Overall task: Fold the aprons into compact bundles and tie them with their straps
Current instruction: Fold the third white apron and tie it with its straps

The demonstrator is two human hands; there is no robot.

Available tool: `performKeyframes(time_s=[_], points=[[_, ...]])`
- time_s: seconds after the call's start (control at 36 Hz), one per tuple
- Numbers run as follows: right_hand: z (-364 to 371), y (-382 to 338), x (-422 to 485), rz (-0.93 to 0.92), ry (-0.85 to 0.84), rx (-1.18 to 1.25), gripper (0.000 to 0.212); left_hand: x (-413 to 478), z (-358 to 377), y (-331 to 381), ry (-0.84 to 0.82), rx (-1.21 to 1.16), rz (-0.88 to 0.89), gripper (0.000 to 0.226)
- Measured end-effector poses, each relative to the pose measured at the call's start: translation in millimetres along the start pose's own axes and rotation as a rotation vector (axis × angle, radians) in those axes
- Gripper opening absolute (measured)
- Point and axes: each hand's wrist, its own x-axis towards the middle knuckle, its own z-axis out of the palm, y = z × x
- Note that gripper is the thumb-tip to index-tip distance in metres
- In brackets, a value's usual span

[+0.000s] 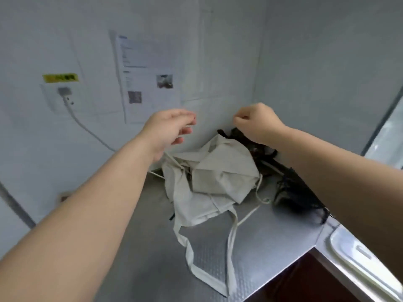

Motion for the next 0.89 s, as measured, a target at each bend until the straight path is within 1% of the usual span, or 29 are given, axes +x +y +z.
performKeyframes(time_s=[0.08,0.19,0.28,0.42,0.47,0.56,0.61,0.69,0.75,0.81,0.83,0.86,0.89], points=[[-10.1,45.5,-9.1,0.096,-0.026,-0.025,0.031,12.5,52.2,-16.5,-0.068,0.019,-0.050,0.012],[-2.3,88.5,-11.1,0.147,-0.082,0.000,0.029,29.4,95.7,-41.6,-0.105,0.063,-0.076,0.013],[11.7,108.7,-8.3,0.164,-0.074,0.028,0.027,43.8,108.3,-64.8,-0.110,0.137,-0.077,0.011],[39.7,140.1,1.7,0.207,-0.146,0.038,0.027,77.2,114.2,-104.5,-0.080,0.272,-0.075,0.017],[48.1,151.9,9.4,0.227,-0.161,0.054,0.025,93.0,115.4,-119.6,-0.081,0.342,-0.108,0.024],[61.8,171.7,31.1,0.268,-0.187,0.064,0.019,123.5,122.4,-141.9,-0.088,0.372,-0.172,0.042],[69.0,180.8,45.7,0.290,-0.218,0.059,0.016,138.3,127.0,-151.9,-0.096,0.398,-0.195,0.050],[80.8,191.6,71.1,0.331,-0.245,0.069,0.021,166.6,134.8,-169.6,-0.103,0.436,-0.207,0.060],[92.8,197.8,84.8,0.362,-0.255,0.076,0.026,185.8,139.1,-183.5,-0.113,0.465,-0.240,0.075],[106.1,204.3,93.2,0.400,-0.265,0.086,0.030,199.4,146.0,-198.1,-0.162,0.499,-0.289,0.090],[111.2,205.4,92.5,0.415,-0.277,0.090,0.032,201.1,149.0,-206.0,-0.183,0.510,-0.304,0.093],[116.9,208.1,92.4,0.434,-0.297,0.096,0.034,202.4,153.4,-213.8,-0.204,0.523,-0.324,0.091],[120.9,209.8,90.6,0.446,-0.325,0.098,0.035,200.7,157.1,-218.3,-0.224,0.543,-0.343,0.081]])
